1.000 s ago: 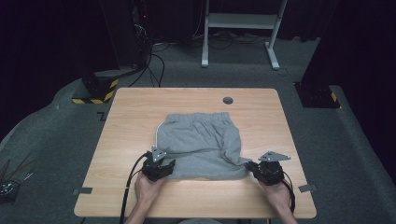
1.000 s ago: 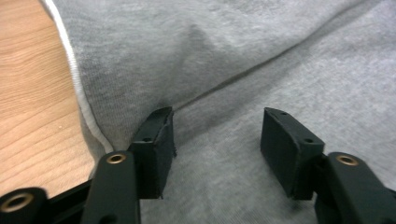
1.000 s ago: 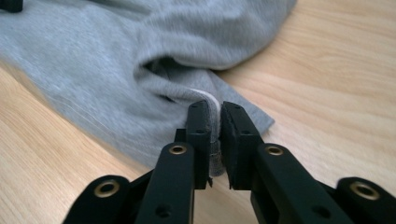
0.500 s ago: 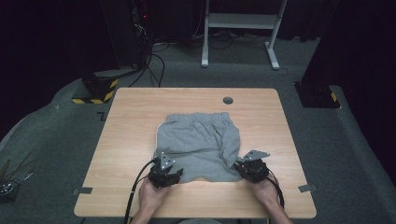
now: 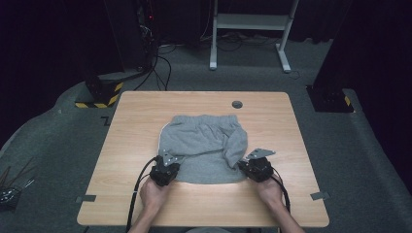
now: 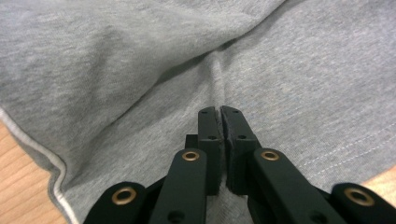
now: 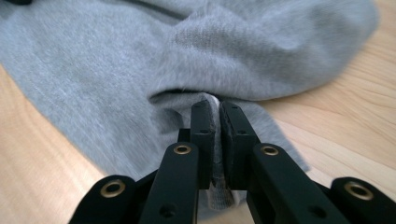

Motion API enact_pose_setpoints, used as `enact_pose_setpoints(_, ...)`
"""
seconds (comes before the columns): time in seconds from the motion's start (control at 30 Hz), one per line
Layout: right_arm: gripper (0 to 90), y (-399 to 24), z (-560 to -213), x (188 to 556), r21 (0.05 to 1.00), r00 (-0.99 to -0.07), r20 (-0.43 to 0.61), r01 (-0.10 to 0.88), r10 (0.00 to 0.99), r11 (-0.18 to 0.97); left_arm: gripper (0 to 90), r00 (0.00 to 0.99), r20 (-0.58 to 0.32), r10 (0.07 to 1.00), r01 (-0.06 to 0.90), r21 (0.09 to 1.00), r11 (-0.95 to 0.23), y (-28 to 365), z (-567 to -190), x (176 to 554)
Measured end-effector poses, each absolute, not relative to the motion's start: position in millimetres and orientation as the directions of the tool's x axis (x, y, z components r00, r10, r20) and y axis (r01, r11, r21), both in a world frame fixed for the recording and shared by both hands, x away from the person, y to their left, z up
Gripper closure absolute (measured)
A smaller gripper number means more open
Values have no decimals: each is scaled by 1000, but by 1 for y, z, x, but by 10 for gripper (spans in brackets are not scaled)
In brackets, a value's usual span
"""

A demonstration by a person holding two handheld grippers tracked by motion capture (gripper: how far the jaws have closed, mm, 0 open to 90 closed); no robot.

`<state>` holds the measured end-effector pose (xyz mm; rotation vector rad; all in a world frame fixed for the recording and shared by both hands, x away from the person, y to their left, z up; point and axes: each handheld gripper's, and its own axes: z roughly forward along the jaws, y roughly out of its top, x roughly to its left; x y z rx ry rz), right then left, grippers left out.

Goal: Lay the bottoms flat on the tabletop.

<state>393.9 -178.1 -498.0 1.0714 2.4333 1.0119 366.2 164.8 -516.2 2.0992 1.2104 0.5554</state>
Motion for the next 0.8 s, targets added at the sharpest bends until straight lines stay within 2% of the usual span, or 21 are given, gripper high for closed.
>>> enact_pose_setpoints(0.4, 844, -220, -482, 370, 753, -621, 21, 526, 783, 396, 876, 477, 39, 878, 582, 735, -349, 181, -501, 350)
enact_pose_setpoints(0.7, 843, -243, -499, 357, 711, -576, -2, 574, 817, 406, 874, 483, 78, 872, 596, 701, -392, 185, -504, 330)
enact_pose_setpoints(0.8, 813, -246, -500, 355, 705, -566, 14, 590, 824, 393, 864, 490, 74, 869, 589, 706, -393, 183, -505, 328)
